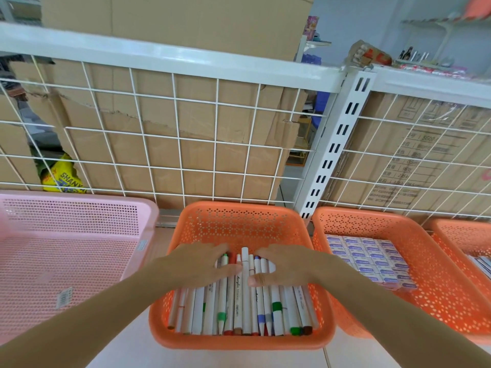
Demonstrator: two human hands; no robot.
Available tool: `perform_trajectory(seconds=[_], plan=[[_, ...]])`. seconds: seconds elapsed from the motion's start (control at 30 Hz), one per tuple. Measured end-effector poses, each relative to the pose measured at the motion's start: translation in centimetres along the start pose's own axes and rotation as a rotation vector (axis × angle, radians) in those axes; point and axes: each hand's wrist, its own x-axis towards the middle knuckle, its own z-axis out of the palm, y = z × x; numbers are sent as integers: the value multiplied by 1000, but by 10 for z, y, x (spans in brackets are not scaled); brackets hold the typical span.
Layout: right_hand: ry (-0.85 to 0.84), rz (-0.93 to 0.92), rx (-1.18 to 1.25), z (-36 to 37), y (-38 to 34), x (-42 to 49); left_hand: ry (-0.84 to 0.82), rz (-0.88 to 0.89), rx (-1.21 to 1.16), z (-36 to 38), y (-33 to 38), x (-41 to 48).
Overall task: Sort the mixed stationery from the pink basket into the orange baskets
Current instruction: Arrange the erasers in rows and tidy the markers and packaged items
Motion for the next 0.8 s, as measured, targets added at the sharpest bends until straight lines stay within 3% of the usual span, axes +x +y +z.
perform_trajectory(seconds=[0.33, 0.47, 0.57, 0.67, 0.8], plan=[[99, 39, -155, 14, -5, -15, 13, -37, 110, -2, 8, -12], [227, 59, -170, 34, -17, -26, 111, -78, 194, 6, 19, -23], [278, 78, -180, 48, -25, -29, 95, -35, 189, 19, 35, -33], [271, 77, -191, 51, -24, -26, 211, 38, 326, 31, 32, -36], [253, 25, -243, 49, -23, -22, 228, 59, 367, 40, 21, -34]])
